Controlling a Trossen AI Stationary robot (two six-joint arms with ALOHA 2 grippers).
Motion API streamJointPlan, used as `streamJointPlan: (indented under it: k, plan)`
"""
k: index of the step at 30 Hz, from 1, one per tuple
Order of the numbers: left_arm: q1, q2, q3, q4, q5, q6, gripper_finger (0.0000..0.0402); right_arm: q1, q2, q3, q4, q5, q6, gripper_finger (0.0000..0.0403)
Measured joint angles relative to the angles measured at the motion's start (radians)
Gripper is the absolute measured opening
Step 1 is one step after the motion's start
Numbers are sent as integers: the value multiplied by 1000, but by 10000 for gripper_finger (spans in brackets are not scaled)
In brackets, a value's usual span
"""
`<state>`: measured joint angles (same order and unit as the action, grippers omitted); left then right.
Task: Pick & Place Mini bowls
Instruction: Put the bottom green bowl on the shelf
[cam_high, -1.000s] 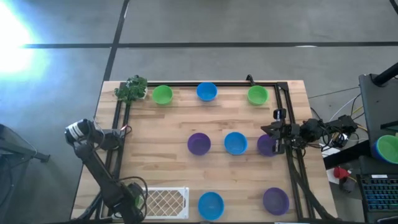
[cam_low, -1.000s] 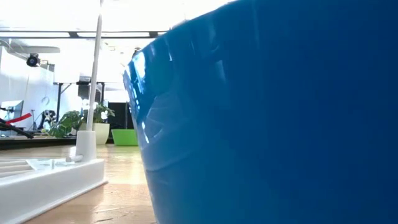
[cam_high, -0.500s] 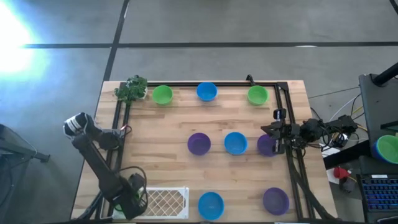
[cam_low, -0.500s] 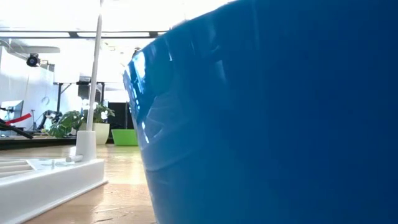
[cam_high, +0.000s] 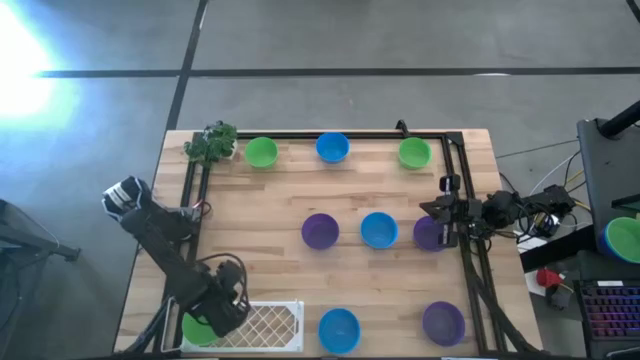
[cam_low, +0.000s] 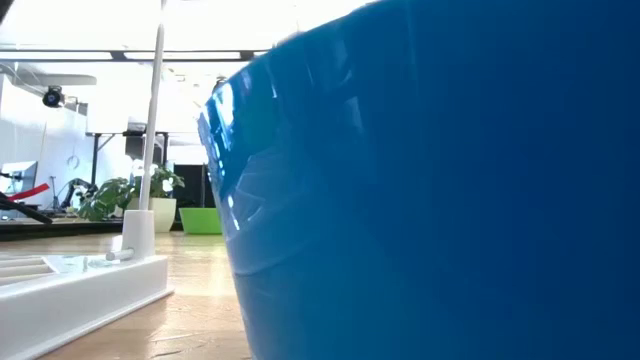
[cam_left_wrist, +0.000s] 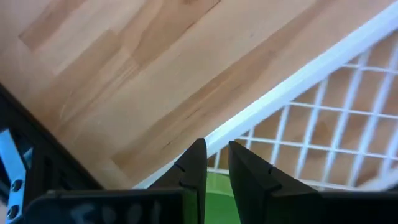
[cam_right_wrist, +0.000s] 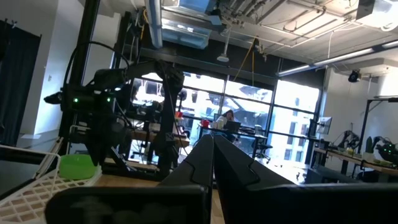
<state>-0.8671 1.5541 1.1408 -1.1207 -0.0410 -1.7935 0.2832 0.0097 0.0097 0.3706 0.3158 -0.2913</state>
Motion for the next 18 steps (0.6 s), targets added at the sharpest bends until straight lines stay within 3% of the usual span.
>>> streamJointPlan:
  k: [4, 18]
  plan:
    - [13, 8, -10, 5, 60, 13, 61, 0, 0, 0, 0, 0, 0, 8]
    - [13, 16, -50, 143, 103, 14, 61, 0, 0, 0, 0, 0, 0, 8]
